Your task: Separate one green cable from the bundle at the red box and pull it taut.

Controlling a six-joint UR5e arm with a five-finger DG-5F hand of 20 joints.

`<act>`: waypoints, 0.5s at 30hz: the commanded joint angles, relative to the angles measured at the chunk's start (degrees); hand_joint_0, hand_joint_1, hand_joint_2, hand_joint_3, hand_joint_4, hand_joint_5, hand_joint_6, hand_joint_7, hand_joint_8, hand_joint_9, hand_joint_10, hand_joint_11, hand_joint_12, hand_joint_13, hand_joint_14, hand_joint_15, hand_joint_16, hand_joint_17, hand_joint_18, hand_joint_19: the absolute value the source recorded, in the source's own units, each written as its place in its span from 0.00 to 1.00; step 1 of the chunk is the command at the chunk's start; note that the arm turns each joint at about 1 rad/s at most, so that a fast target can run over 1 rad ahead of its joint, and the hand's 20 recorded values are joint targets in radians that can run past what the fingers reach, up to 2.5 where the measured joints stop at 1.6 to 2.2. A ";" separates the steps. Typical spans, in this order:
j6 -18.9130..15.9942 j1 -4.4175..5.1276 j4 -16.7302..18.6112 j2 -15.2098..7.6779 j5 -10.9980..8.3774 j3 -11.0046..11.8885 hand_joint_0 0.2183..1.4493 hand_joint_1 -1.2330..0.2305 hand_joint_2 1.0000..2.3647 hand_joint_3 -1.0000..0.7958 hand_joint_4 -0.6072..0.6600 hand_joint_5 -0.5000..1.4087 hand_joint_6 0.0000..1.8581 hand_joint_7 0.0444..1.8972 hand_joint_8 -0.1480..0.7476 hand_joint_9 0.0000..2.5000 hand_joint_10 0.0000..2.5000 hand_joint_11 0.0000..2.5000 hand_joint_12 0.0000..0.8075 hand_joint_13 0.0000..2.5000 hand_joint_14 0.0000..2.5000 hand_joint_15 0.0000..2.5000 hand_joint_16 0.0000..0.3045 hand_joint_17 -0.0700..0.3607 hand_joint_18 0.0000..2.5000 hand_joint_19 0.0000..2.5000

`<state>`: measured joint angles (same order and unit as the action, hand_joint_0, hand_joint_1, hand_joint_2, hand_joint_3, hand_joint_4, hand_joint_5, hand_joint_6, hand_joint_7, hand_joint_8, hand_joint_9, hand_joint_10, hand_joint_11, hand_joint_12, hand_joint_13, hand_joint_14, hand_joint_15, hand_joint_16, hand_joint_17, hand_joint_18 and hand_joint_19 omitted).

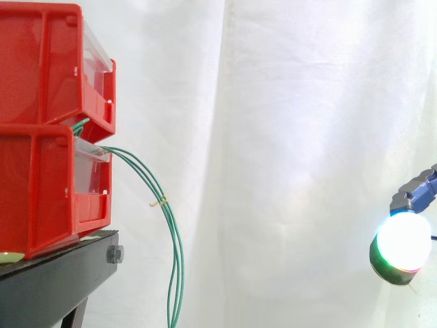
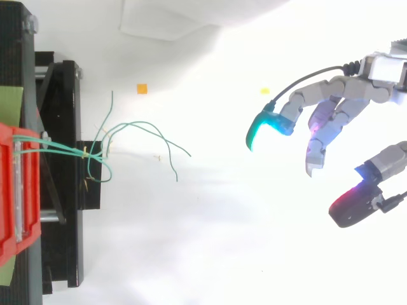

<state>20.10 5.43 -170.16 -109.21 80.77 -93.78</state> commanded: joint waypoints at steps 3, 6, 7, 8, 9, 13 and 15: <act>-0.06 0.01 0.00 0.05 0.00 0.00 0.29 0.34 0.00 0.28 0.60 0.17 0.27 0.36 0.32 0.43 0.01 0.25 0.42 0.39 0.01 0.21 0.11 0.34 0.22 0.26; -0.06 0.01 0.00 0.05 0.00 0.00 0.29 0.34 0.00 0.28 0.60 0.17 0.27 0.36 0.31 0.43 0.01 0.25 0.42 0.40 0.01 0.20 0.11 0.34 0.23 0.26; 0.03 0.01 0.00 -0.03 0.00 0.00 0.29 0.34 0.00 0.28 0.60 0.17 0.27 0.36 0.31 0.43 0.01 0.25 0.42 0.40 0.01 0.20 0.11 0.35 0.23 0.25; -0.06 0.01 0.00 -0.03 0.00 0.00 0.29 0.34 0.00 0.28 0.61 0.18 0.27 0.37 0.32 0.43 0.01 0.25 0.42 0.40 0.01 0.20 0.11 0.35 0.23 0.26; -0.06 0.01 0.00 0.05 0.00 0.00 0.29 0.34 0.00 0.28 0.61 0.18 0.27 0.37 0.32 0.43 0.01 0.25 0.42 0.41 0.01 0.21 0.12 0.35 0.24 0.26; 0.03 0.01 0.00 0.05 0.00 0.00 0.29 0.34 0.00 0.28 0.60 0.18 0.27 0.37 0.31 0.44 0.01 0.25 0.41 0.41 0.01 0.20 0.12 0.35 0.25 0.26; -0.06 0.01 0.00 -0.03 0.00 0.00 0.29 0.34 0.00 0.28 0.61 0.18 0.27 0.37 0.32 0.44 0.01 0.25 0.42 0.42 0.01 0.21 0.12 0.35 0.25 0.26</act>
<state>20.09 5.44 -170.16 -109.22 80.77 -93.78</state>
